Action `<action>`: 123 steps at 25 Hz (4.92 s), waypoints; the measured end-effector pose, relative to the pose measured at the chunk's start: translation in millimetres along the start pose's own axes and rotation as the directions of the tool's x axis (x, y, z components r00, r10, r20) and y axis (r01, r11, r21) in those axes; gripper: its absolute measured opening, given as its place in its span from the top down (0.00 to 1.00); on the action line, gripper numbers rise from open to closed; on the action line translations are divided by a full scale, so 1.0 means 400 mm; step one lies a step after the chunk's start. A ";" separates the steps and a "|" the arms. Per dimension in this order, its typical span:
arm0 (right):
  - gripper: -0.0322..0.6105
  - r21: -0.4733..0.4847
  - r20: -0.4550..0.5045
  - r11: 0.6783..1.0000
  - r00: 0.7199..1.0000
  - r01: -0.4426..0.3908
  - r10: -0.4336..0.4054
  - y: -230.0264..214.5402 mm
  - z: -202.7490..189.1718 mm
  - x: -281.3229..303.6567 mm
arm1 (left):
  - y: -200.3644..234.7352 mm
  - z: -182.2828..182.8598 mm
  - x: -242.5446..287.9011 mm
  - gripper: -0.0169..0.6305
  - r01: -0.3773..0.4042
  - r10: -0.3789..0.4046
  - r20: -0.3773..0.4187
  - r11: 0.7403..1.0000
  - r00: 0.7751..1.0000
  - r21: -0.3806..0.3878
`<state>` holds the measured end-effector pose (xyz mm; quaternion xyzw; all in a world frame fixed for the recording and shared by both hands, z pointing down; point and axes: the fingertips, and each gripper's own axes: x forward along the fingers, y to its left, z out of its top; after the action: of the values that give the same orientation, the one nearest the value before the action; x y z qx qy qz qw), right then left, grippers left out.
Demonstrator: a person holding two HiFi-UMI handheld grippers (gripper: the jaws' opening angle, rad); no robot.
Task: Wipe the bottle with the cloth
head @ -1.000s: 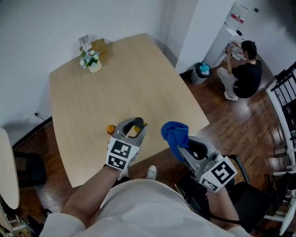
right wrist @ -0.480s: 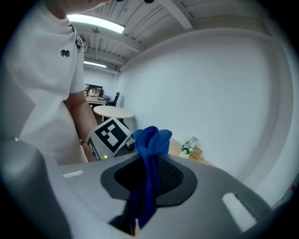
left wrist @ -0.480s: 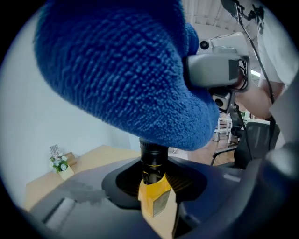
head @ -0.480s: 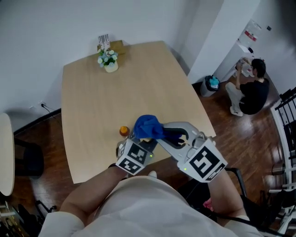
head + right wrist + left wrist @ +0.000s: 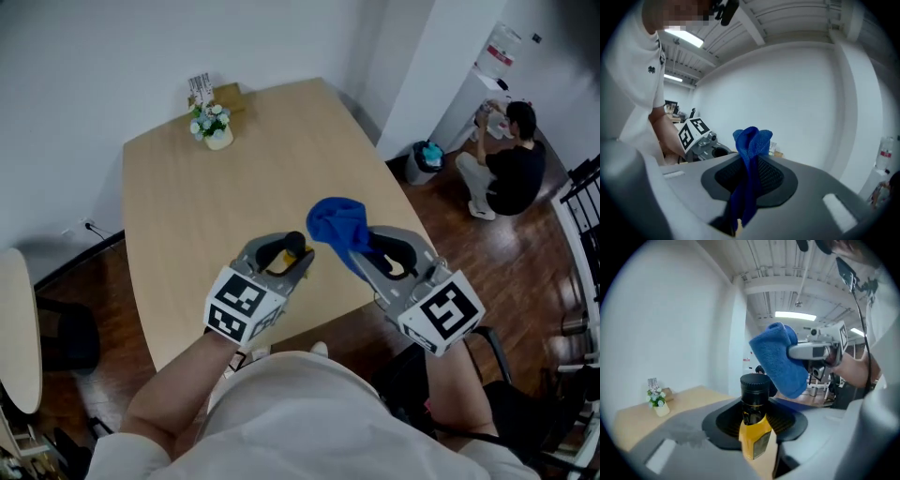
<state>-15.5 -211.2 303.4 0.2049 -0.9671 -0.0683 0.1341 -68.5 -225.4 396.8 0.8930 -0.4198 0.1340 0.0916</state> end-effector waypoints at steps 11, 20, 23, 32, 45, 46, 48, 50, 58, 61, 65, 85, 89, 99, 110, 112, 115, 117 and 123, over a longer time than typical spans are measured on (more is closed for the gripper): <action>0.82 0.151 0.122 0.985 0.988 0.079 -0.097 0.025 -0.104 0.005 | 0.024 0.178 -0.029 0.74 0.089 -0.083 0.065 0.993 0.994 -0.082; 0.83 0.247 -0.093 0.961 0.991 0.121 -0.100 0.038 -0.369 0.021 | 0.048 0.235 -0.027 0.74 0.084 -0.080 0.061 0.994 0.995 -0.066; 0.83 0.256 -0.102 0.958 0.989 0.133 -0.110 0.038 -0.372 0.015 | 0.062 0.243 -0.027 0.74 0.083 -0.079 0.063 0.994 0.995 -0.068; 0.82 0.054 0.072 0.997 0.995 0.059 -0.062 0.091 -0.092 -0.031 | 0.067 0.229 -0.010 0.74 0.065 -0.061 0.053 0.994 0.997 -0.083; 0.83 0.138 -0.063 0.990 0.998 0.037 -0.029 0.132 -0.254 0.077 | 0.057 0.263 -0.032 0.74 0.070 -0.060 0.099 0.992 0.993 -0.101; 0.83 0.160 -0.077 0.987 0.997 0.033 -0.021 0.134 -0.286 0.083 | 0.059 0.266 -0.036 0.74 0.068 -0.058 0.103 0.993 0.993 -0.101; 0.83 0.199 -0.117 0.980 0.993 0.025 -0.001 0.138 -0.348 0.091 | 0.063 0.272 -0.044 0.74 0.069 -0.057 0.112 0.992 0.992 -0.102; 0.83 0.233 -0.158 0.972 0.987 0.024 0.013 0.135 -0.394 0.086 | 0.066 0.278 -0.053 0.74 0.074 -0.061 0.120 0.992 0.991 -0.107; 0.83 0.228 -0.117 0.963 0.986 0.141 -0.117 -0.038 -0.326 -0.017 | 0.056 0.279 -0.072 0.74 0.096 -0.084 0.110 0.990 0.990 -0.108; 0.83 0.164 -0.014 0.979 0.992 0.123 -0.122 -0.068 -0.199 -0.033 | 0.032 0.261 -0.072 0.74 0.118 -0.110 0.094 0.989 0.989 -0.092; 0.83 0.105 0.109 0.992 0.991 0.065 -0.076 -0.051 -0.043 -0.009 | 0.005 0.233 -0.084 0.74 0.168 -0.164 0.072 0.985 0.984 -0.050; 0.83 0.497 -0.107 0.867 0.994 0.035 0.021 -0.011 -0.378 0.067 | -0.079 0.294 -0.105 0.74 0.226 -0.220 0.132 0.974 0.967 -0.032; 0.83 0.664 -0.053 0.748 0.999 0.026 0.012 -0.003 -0.385 0.050 | -0.084 0.311 -0.109 0.74 0.226 -0.221 0.148 0.974 0.964 -0.020; 0.83 0.944 0.310 0.129 0.951 -0.305 -0.019 0.053 -0.333 0.088 | -0.094 0.291 -0.099 0.74 0.237 -0.233 0.137 0.972 0.963 -0.011; 0.83 0.953 0.287 0.135 0.952 -0.271 -0.111 -0.017 -0.380 -0.021 | -0.083 0.230 -0.080 0.74 0.204 -0.202 0.082 0.979 0.976 -0.008; 0.83 0.956 0.260 0.178 0.956 -0.235 -0.133 -0.030 -0.401 -0.096 | -0.127 0.218 -0.061 0.74 0.185 -0.184 0.068 0.983 0.980 0.005; 0.83 0.956 0.239 0.212 0.957 -0.203 -0.166 -0.038 -0.421 -0.197 | -0.173 0.182 -0.031 0.74 0.155 -0.155 0.045 0.988 0.987 0.010; 0.83 0.957 0.226 0.227 0.956 -0.182 -0.185 -0.043 -0.416 -0.208 | -0.142 0.148 -0.015 0.74 0.144 -0.144 0.025 0.990 0.989 0.002; 0.83 0.965 0.133 0.250 0.970 -0.080 -0.204 -0.047 -0.431 -0.211 | -0.047 0.024 0.058 0.74 0.094 -0.094 -0.027 0.995 0.995 -0.015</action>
<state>115.6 -206.4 445.0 0.2726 -0.8054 0.5085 -0.1355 -38.3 -232.9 394.2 0.9092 -0.3768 0.1392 0.1098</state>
